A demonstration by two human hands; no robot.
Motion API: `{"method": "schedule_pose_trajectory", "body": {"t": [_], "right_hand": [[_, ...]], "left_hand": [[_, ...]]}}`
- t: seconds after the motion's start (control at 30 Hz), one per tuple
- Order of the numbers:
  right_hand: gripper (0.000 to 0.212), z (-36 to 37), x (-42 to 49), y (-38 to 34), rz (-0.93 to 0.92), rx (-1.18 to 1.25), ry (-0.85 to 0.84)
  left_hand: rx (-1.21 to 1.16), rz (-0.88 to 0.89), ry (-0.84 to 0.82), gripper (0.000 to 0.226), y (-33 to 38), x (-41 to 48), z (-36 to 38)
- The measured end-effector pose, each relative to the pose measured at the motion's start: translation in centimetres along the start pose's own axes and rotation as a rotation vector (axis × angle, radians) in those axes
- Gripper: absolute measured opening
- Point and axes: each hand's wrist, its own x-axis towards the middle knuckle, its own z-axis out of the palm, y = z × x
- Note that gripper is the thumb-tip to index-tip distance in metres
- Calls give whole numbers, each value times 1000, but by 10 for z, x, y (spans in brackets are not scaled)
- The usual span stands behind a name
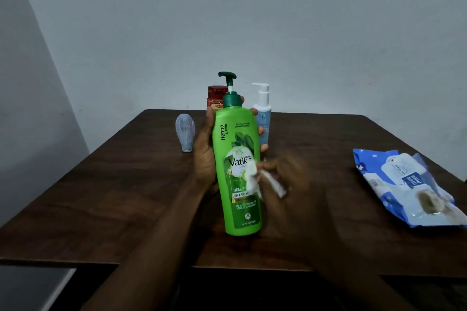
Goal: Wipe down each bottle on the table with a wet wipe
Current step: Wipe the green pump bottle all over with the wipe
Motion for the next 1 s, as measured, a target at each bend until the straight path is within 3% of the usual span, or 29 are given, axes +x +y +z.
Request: {"method": "schedule_pose_trajectory", "body": {"t": [0.13,0.2,0.27,0.33,0.4,0.47,0.67,0.8,1.0], "right_hand": [[18,-6,-37,-22,-76,19,-181],[18,-5,-30,-25,-118,14,-220],[16,-3,-13,-20,-92,60,-177],[15,-5,5,-11,53,146,-89],[13,-9,14,0,251,280,-33],[16,-13,17,10,394,426,-35],[29,-29,35,35,596,636,-141],[43,-40,48,54,662,636,-153],[59,-52,56,75,690,593,-86]], "left_hand": [[14,-20,6,118,3,1,-7],[40,-20,17,117,1,3,-6],[51,-17,50,101,-3,4,-4],[45,-6,47,74,-5,6,-3],[54,-4,29,62,-7,8,0],[85,6,31,60,-9,12,6],[121,14,57,62,-22,34,19],[391,60,118,63,-30,49,26],[913,162,119,38,-29,65,31]]}}
